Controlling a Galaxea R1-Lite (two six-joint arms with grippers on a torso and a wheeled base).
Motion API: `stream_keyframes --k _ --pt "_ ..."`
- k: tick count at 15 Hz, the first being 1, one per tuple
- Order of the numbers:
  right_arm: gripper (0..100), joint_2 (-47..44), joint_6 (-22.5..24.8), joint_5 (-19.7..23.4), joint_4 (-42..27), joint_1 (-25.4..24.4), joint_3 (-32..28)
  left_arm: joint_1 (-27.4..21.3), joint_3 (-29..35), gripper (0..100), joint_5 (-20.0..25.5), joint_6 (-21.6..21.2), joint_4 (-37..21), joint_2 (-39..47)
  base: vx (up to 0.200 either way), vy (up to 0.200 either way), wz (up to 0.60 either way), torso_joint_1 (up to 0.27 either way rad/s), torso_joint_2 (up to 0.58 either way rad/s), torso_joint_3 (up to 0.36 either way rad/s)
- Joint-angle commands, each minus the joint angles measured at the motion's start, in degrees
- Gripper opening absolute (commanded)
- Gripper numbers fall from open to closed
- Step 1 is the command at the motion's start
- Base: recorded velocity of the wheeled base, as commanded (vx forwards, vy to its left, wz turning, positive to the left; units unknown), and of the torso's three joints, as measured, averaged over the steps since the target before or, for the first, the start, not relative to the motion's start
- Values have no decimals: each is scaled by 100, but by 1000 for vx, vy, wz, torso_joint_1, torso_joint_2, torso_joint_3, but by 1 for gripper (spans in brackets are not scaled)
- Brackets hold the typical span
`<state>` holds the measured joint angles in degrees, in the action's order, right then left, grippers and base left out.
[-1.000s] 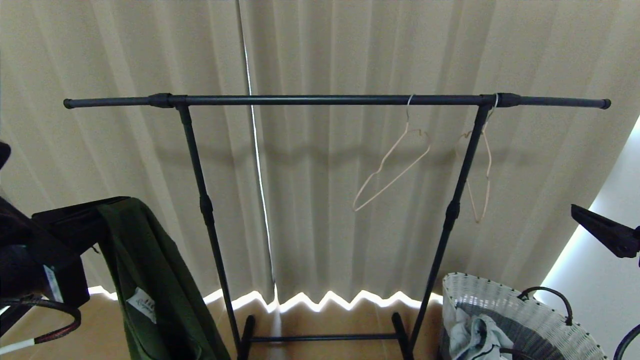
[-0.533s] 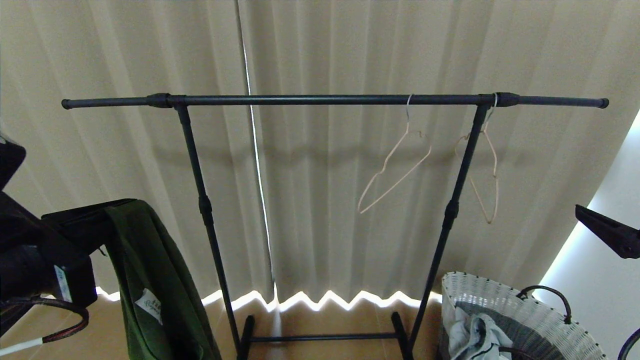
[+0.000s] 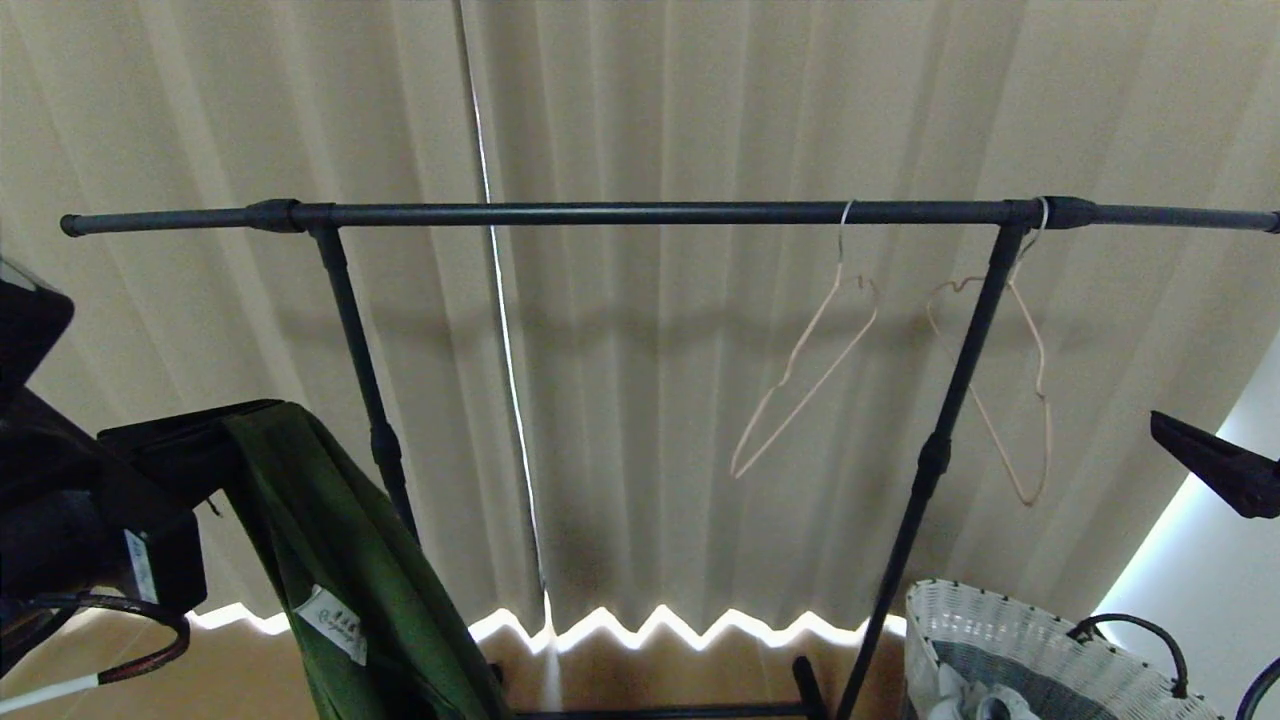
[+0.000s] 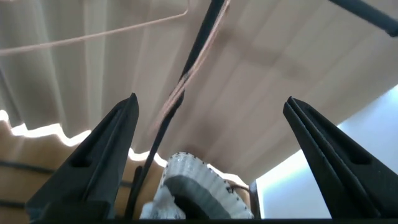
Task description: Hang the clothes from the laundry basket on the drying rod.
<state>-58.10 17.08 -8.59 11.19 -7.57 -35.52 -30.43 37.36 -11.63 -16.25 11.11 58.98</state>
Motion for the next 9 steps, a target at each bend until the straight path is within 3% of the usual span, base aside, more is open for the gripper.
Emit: stream_keyframes --k 1,3,8,9 --pt "100 -8 -3 7 -3 -8 10 2 -10 0 3 -1 -3 0 200 0 0 2 7 7" --pt "100 -26 -12 24 -20 -8 10 2 -10 0 3 -1 6 0 200 0 0 7 5 0" --pt "100 -237 -135 16 -64 80 -78 2 -317 0 3 -1 14 -44 0 0 0 0 0 0" --pt "100 -571 -319 33 -117 318 -262 2 -493 0 3 -1 23 -88 0 0 0 0 0 0"
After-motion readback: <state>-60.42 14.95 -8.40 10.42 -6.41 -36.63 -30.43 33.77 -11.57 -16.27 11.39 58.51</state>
